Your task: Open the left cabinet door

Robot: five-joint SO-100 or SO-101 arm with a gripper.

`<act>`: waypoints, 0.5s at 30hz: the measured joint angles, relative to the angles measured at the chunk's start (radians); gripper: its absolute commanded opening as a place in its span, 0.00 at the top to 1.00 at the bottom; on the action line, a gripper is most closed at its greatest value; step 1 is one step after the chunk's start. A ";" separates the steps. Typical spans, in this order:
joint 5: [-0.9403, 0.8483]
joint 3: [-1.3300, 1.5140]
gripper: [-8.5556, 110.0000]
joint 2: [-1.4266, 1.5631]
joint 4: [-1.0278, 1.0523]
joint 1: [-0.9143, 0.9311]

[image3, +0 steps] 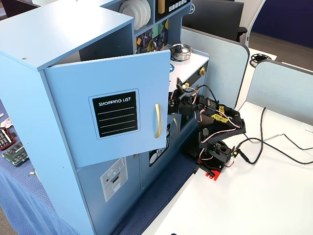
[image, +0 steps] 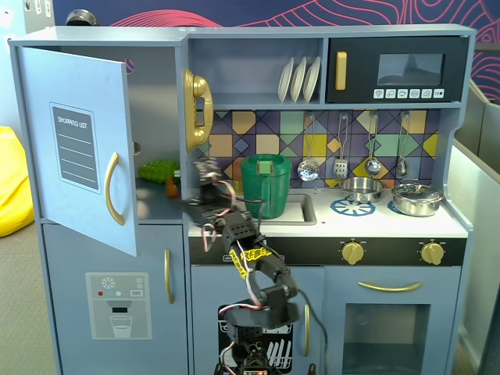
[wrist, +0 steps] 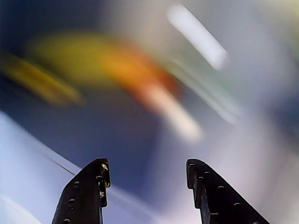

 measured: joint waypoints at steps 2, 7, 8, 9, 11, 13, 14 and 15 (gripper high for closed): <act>0.037 0.029 0.82 0.017 0.140 0.114; 0.101 0.160 0.84 0.094 0.410 0.295; 0.110 0.195 0.84 0.120 0.459 0.318; 0.120 0.233 0.84 0.146 0.508 0.331; 0.135 0.314 0.84 0.202 0.575 0.347; 0.140 0.400 0.84 0.255 0.606 0.365; 0.140 0.446 0.84 0.275 0.614 0.374; 0.140 0.492 0.84 0.295 0.618 0.385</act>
